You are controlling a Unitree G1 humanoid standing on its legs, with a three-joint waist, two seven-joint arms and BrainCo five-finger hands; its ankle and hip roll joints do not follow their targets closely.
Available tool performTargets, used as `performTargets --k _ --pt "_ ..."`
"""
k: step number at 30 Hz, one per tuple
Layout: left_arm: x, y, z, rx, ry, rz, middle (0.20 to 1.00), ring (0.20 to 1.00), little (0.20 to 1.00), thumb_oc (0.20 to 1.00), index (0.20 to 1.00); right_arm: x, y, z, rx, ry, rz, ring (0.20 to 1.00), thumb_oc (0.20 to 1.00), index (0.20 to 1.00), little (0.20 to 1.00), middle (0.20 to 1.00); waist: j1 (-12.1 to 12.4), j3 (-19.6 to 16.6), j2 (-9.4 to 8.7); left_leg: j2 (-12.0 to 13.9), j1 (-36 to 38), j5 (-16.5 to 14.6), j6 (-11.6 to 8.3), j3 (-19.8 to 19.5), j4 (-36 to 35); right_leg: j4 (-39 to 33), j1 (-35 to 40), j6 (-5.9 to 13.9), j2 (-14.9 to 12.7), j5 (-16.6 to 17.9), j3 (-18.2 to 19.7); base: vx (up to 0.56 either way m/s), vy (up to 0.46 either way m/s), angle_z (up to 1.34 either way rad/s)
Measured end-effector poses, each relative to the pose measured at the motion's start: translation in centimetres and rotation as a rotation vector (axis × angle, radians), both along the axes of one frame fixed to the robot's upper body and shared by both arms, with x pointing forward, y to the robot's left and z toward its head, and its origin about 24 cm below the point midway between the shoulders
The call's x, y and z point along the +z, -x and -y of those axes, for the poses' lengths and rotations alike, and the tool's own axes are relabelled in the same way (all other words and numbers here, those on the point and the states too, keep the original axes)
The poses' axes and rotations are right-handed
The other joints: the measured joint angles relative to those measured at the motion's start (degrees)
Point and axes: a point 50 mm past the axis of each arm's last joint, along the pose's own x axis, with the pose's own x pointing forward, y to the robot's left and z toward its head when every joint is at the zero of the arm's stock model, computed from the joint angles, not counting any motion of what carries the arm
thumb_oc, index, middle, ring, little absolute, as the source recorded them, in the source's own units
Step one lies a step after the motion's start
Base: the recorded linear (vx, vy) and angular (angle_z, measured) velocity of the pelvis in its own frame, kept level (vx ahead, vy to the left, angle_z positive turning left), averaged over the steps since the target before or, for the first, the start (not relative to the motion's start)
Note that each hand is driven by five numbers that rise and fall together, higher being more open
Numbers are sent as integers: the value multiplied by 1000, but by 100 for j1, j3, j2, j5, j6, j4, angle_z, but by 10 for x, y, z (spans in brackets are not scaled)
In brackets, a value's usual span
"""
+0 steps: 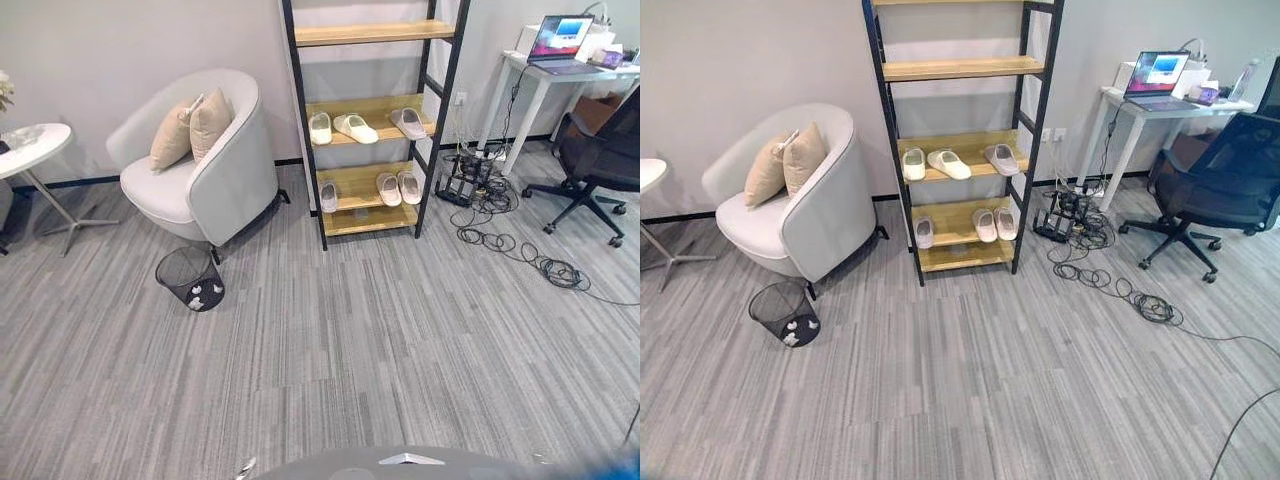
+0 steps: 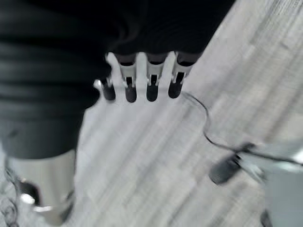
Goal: Arrange the slippers neatly on the shoe rack.
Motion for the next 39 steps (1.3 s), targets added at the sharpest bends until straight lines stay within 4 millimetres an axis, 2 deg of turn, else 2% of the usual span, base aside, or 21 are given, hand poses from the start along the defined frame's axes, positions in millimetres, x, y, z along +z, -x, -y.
performTargets --k 3,6,8,15,16,18,19,20,22,24,25,26,27,28,30,31,32,33,35,37,39 --pt "0 -12 9 -77 6 32 1000 1000 1000 1000 1000 -5 3 -14 30 -27 -21 1000 1000 1000 1000 1000 -7 27 81 21 2 0 -1 8 -1 -2 -2 -12 18 -2 4 4 -31 -1" --pt "-2 -19 28 -301 17 1 1000 1000 1000 1000 1000 -15 25 -52 129 -121 -119 1000 1000 1000 1000 1000 -17 63 57 50 25 0 -6 4 -2 -4 16 -28 40 -13 23 5 -61 -6" --pt "-1 -28 29 -438 -5 1 1000 1000 1000 1000 1000 -14 27 -46 354 -105 -195 1000 1000 1000 1000 1000 -60 90 44 56 57 0 -9 50 -8 -4 28 -27 45 -16 83 45 -137 -11" --pt "-1 -35 42 -603 -25 -3 1000 1000 1000 1000 1000 -15 26 -50 313 -150 -172 1000 1000 1000 1000 1000 -325 87 28 207 191 -61 -196 69 -6 -5 146 -160 190 -69 108 78 -183 -3" --pt "-1 -39 41 -626 -38 0 1000 1000 1000 1000 1000 -15 25 -50 338 -154 -177 1000 1000 1000 1000 1000 -295 102 3 240 97 -119 -387 95 200 91 100 -244 258 -120 106 14 -144 2" --pt "6 -72 36 -715 -105 62 1000 1000 1000 1000 1000 -17 20 -63 475 -209 -225 1000 1000 1000 1000 1000 -145 364 -446 -56 -971 -87 -729 -26 2265 582 -138 -416 -59 -337 154 53 -42 7" --pt "6 -72 36 -715 -105 62 1000 1000 1000 1000 1000 -17 20 -63 475 -209 -225 1000 1000 1000 1000 1000 -145 364 -446 -56 -971 -87 -729 -26 2265 582 -138 -416 -59 -337 154 88 -1 12" --pt "13 -95 50 -762 -113 159 1000 1000 1000 1000 1000 -18 18 -65 526 -221 -262 1000 1000 1000 1000 1000 14 426 -521 -430 -1751 -115 -858 -588 2941 472 -102 -438 -95 -275 149 172 8 15" --pt "12 -91 74 -768 -57 188 1000 1000 1000 1000 1000 -16 6 -57 556 -190 -253 1000 1000 1000 1000 1000 61 513 -247 -584 -1892 2 -658 -704 1685 314 -10 -441 0 -261 98 283 20 7" --pt "13 -95 70 -744 -71 201 1000 1000 1000 1000 1000 -13 -15 -50 618 -147 -229 1000 1000 1000 1000 1000 229 649 -88 -472 -1975 329 -859 -693 63 -2 217 -499 182 -236 227 296 18 -34" --pt "13 -97 65 -706 -82 199 1000 1000 1000 1000 1000 -11 -29 -47 639 -122 -197 1000 1000 1000 1000 1000 334 719 17 -329 -2101 361 -899 -696 -135 -8 277 -510 277 -254 339 327 42 -92" --pt "10 -88 48 -665 -116 151 1000 1000 1000 1000 1000 -10 -34 -47 647 -115 -176 1000 1000 1000 1000 1000 370 734 32 -134 -1976 396 -712 -565 78 -10 554 -518 288 -378 536 403 102 -100" --pt "7 -76 33 -609 -132 91 1000 1000 1000 1000 1000 -12 -30 -52 650 -123 -167 1000 1000 1000 1000 1000 344 628 -75 -87 -1758 345 -521 -431 524 -9 843 -460 189 -570 587 572 191 -63" --pt "5 -62 17 -598 -165 24 1000 1000 1000 1000 1000 -15 -14 -62 642 -151 -174 1000 1000 1000 1000 1000 230 389 -341 -202 -1341 516 -101 -247 694 57 1267 -264 0 -950 606 545 202 -26" --pt "6 -55 4 -563 -189 6 1000 1000 1000 1000 1000 -19 3 -75 632 -191 -199 1000 1000 1000 1000 1000 250 185 -661 -465 -949 548 145 -200 504 603 1275 -75 -274 -1186 557 365 168 -11" --pt "6 -54 2 -570 -204 -16 1000 1000 1000 1000 1000 -19 6 -80 665 -204 -216 1000 1000 1000 1000 1000 287 115 -765 -508 -691 421 374 -213 444 1385 1063 323 -333 -1224 382 321 127 -16" --pt "10 -66 2 -437 -154 75 1000 1000 1000 1000 1000 -18 -11 -81 718 -188 -193 1000 1000 1000 1000 1000 400 106 -795 -495 -639 260 458 -217 466 2951 274 969 -514 -1301 -60 247 81 -7" --pt "11 -73 9 -388 -121 122 1000 1000 1000 1000 1000 -17 -20 -78 726 -169 -162 1000 1000 1000 1000 1000 478 127 -760 -490 -579 236 428 -263 464 3959 -273 1123 -731 -1332 -500 183 36 -10" --pt "11 -79 16 -442 -109 135 1000 1000 1000 1000 1000 -12 -51 -76 745 -125 -61 1000 1000 1000 1000 1000 491 214 -594 -442 -363 41 253 -330 462 4264 -894 1089 -888 -1350 -522 180 33 -3" --pt "12 -85 30 -506 -92 156 1000 1000 1000 1000 1000 -5 -82 -93 758 -105 93 1000 1000 1000 1000 1000 433 304 -394 -462 -308 -30 290 -376 421 3902 -1505 981 -1210 -1331 -497 217 -29 1" --pt "11 -86 47 -608 -82 170 1000 1000 1000 1000 1000 -2 -94 -111 757 -106 162 1000 1000 1000 1000 1000 261 371 -266 -476 -106 -88 271 -388 283 2509 -1766 902 -1465 -970 -381 140 -57 4"
